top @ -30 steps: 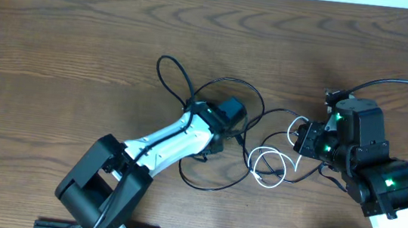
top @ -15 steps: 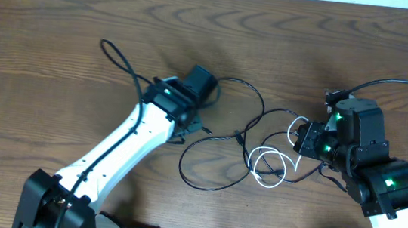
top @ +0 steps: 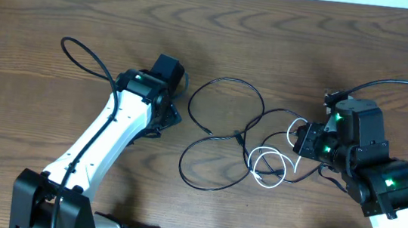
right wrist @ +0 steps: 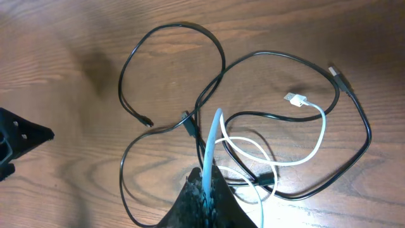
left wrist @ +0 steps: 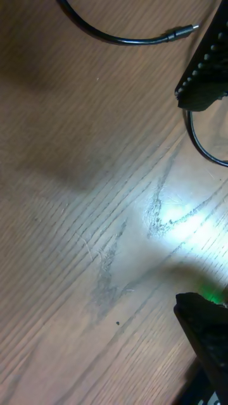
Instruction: Untangle cables
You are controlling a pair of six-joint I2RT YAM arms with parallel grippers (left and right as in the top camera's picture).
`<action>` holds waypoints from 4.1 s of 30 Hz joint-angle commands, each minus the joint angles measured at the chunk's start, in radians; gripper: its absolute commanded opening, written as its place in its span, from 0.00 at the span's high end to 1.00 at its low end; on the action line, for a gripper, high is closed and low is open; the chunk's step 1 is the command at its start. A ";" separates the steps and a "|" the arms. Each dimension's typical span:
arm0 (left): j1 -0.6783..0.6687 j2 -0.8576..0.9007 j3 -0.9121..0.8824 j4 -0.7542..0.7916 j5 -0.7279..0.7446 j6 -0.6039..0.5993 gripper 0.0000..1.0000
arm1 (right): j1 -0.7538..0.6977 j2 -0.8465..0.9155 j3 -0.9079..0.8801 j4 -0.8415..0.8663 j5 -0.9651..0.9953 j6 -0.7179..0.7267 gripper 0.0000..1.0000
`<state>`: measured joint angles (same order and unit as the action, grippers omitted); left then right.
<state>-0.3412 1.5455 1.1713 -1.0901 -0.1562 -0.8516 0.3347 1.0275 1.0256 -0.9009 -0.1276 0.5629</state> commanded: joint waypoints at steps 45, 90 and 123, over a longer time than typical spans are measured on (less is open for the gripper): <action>0.002 -0.003 0.011 -0.005 -0.013 0.005 0.02 | 0.001 0.000 0.007 0.201 -0.293 -0.101 0.99; 0.002 -0.003 0.011 -0.005 -0.013 0.005 0.03 | 0.000 -0.173 0.007 0.736 -0.439 -0.187 0.99; 0.002 -0.003 0.011 -0.005 -0.013 0.005 0.02 | 0.000 -0.110 0.007 0.336 0.379 -0.275 0.99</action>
<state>-0.3420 1.5455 1.1713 -1.0920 -0.1562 -0.8516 0.3347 0.8822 1.0256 -0.5476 0.0803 0.3016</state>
